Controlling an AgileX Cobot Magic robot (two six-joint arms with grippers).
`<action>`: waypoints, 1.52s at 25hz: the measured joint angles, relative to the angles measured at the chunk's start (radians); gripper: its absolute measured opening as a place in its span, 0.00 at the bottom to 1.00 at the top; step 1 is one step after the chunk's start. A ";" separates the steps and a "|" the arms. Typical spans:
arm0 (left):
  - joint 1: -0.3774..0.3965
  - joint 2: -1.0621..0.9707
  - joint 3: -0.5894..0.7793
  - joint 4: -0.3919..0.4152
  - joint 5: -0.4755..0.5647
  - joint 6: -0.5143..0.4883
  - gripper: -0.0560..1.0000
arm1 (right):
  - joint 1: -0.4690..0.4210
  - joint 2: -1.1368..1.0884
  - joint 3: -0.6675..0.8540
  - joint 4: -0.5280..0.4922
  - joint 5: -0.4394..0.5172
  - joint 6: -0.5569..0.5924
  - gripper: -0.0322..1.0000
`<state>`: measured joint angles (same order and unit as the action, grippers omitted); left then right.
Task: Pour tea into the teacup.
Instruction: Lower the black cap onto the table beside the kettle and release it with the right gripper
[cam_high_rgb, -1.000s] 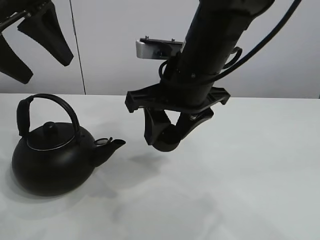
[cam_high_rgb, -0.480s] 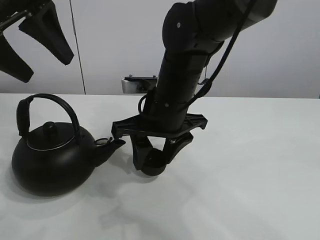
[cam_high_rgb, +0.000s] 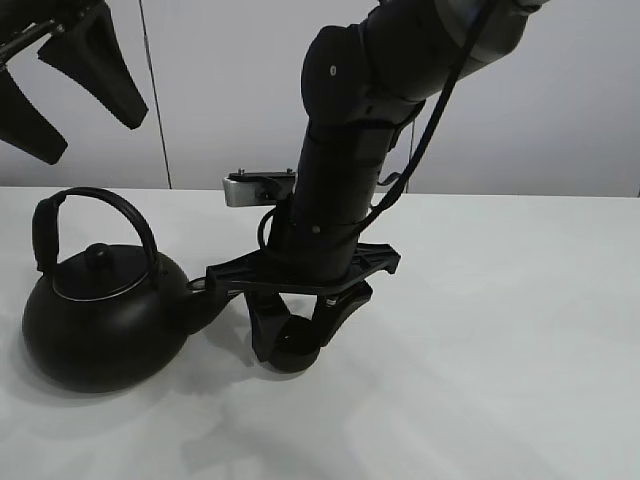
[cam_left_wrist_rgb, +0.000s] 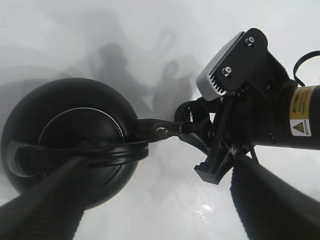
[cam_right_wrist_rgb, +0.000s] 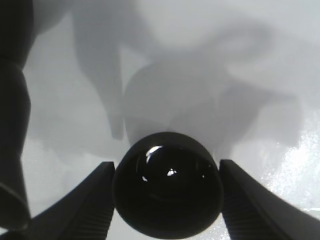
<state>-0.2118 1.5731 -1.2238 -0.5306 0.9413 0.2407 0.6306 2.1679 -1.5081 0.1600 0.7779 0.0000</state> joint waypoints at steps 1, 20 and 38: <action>0.000 0.000 0.000 0.000 -0.001 0.000 0.59 | 0.001 0.000 0.000 0.001 0.000 0.000 0.42; 0.000 0.000 0.000 0.000 -0.003 0.000 0.59 | 0.001 -0.020 0.000 0.005 0.040 0.000 0.44; 0.000 0.000 0.000 0.000 -0.003 0.000 0.59 | 0.000 -0.047 0.000 -0.024 0.117 0.011 0.55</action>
<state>-0.2118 1.5731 -1.2238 -0.5306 0.9385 0.2407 0.6301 2.1207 -1.5081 0.1361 0.8953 0.0106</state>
